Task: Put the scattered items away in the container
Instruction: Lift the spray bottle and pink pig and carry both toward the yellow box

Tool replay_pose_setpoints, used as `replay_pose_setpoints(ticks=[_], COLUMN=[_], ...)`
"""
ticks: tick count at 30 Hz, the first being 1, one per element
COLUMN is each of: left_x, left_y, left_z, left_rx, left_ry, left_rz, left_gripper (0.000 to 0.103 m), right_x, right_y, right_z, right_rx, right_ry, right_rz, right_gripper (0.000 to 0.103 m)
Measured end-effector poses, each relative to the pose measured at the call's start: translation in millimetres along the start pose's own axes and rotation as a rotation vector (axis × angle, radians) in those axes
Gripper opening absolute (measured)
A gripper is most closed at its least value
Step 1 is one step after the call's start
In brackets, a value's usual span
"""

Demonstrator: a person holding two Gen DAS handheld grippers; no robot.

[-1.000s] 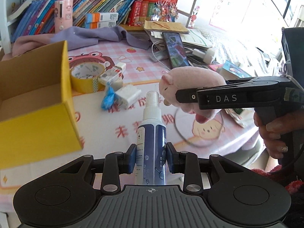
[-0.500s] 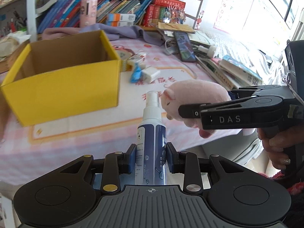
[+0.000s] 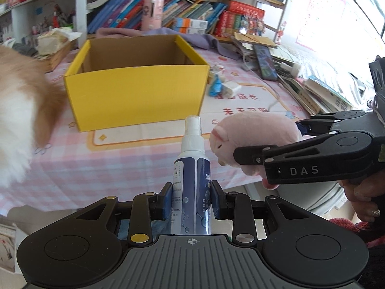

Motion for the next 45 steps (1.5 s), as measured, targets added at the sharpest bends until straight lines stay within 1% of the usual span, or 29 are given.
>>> replay_pose_setpoints(ticks=[12, 25, 31, 38, 45], left_x=[4, 9, 11, 19, 24], left_y=[-2, -1, 2, 22, 63], left_z=[19, 33, 37, 42, 45], left_rx=[0.015, 0.045, 0.065, 0.057, 0.017], left_ry=[0.013, 0.012, 0.02, 0.027, 0.044], left_rz=[-0.011, -0.023, -0.031, -0.068, -0.129], left_gripper=[0.031, 0.031, 0.031, 0.031, 0.031], right_x=[-7, -12, -10, -4, 0], right_y=[9, 18, 23, 45, 85], right_z=[26, 39, 39, 33, 21], right_rx=[0.057, 0.087, 0.095, 0.1, 0.114], right_ry=[0.018, 0.032, 0.04, 0.035, 0.018], right_rz=[0.0, 0.01, -0.006, -0.069, -0.15], right_gripper=[0.065, 0.065, 0.065, 0.065, 0.065])
Point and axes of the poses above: each gripper's, at about its wrist camera, not at the fingertips, and x roughly against the way its jaws point, z to its left, y to its top, the point moved 8 cm from there along -x, roughly the way its jaws point, and after that the axes turned 8 degrees about z, right-handed, at the moved point
